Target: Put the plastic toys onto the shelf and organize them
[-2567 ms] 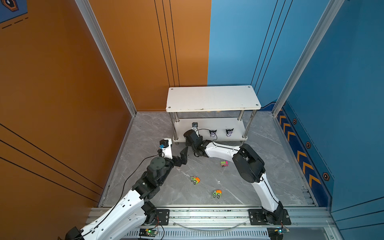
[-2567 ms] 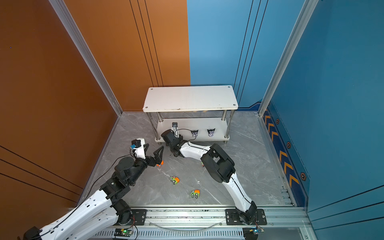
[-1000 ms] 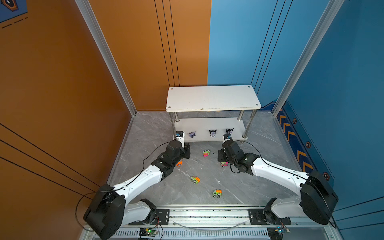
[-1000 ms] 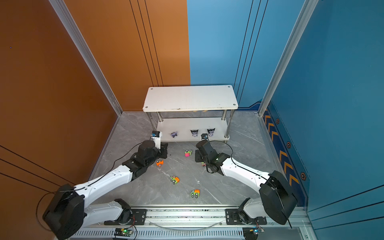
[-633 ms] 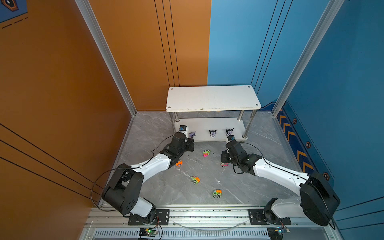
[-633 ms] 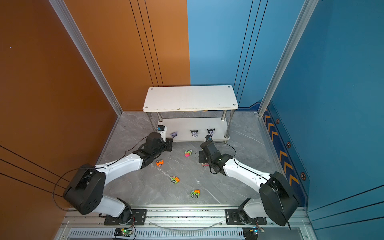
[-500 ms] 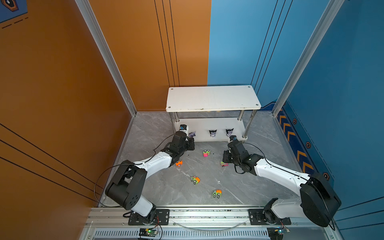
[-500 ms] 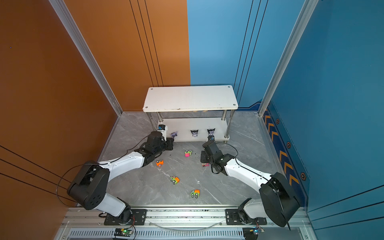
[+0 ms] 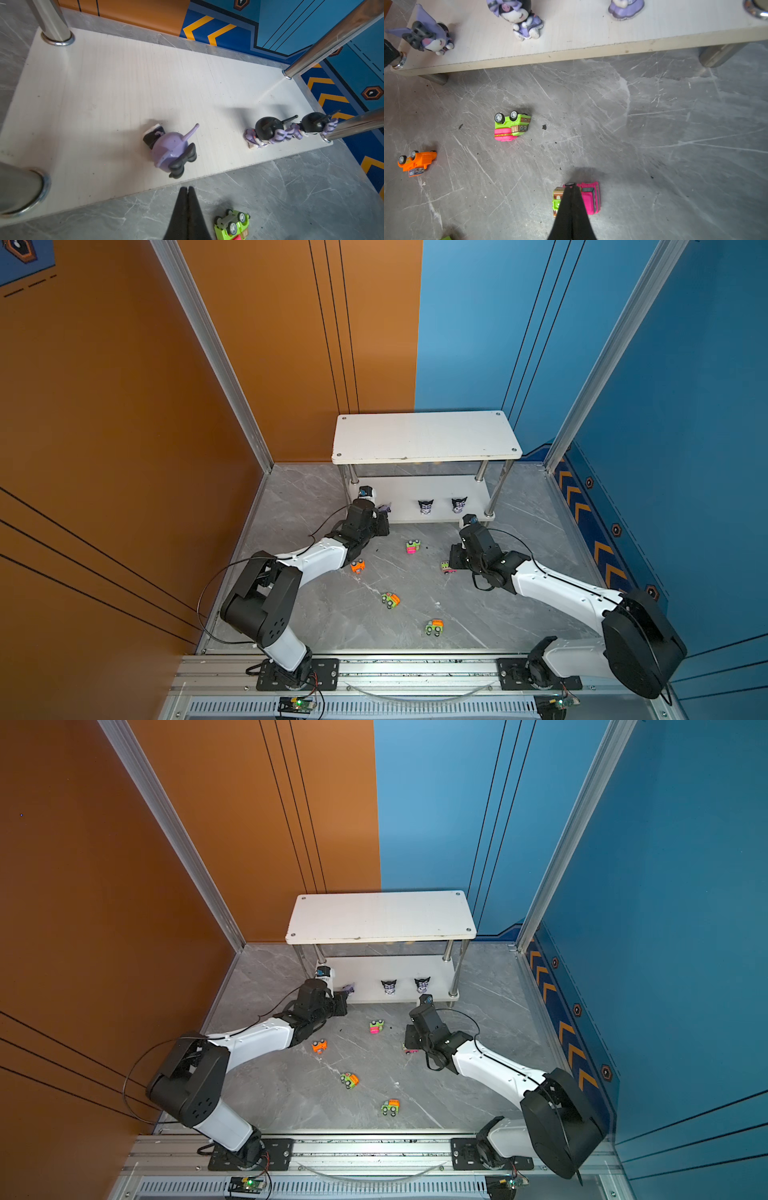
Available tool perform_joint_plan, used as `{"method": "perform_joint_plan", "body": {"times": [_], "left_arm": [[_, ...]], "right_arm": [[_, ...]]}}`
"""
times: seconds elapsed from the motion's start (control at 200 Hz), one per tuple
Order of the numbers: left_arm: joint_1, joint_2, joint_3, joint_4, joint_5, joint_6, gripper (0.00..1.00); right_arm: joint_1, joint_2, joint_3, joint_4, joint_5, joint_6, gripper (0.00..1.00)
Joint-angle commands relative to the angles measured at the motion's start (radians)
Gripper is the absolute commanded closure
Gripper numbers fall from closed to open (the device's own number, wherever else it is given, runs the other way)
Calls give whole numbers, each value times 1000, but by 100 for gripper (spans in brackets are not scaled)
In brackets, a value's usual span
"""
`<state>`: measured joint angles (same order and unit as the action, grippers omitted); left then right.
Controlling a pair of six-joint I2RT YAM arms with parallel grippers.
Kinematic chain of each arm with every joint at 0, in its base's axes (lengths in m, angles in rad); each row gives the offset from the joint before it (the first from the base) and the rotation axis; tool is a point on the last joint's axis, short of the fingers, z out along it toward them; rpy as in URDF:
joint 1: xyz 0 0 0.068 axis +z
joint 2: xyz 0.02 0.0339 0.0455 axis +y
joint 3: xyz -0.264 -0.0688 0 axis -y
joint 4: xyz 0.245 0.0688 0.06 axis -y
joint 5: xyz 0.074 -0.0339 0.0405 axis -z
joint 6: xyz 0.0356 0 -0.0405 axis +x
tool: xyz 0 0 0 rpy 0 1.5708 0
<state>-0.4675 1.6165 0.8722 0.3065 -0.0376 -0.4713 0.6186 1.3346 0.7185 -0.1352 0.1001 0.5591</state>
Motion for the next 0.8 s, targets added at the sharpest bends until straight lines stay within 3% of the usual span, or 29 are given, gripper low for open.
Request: {"method": "perform_joint_plan", "body": {"times": [0.0, 0.365, 0.796], "left_arm": [[-5, 9, 22, 9, -70, 25, 100], [-60, 48, 96, -57, -199, 131, 100], [-87, 35, 103, -75, -202, 140, 100]], "right_arm": [[-6, -10, -13, 12, -14, 19, 99], [-7, -2, -20, 12, -17, 27, 99], [-10, 13, -29, 18, -15, 22, 99]]}}
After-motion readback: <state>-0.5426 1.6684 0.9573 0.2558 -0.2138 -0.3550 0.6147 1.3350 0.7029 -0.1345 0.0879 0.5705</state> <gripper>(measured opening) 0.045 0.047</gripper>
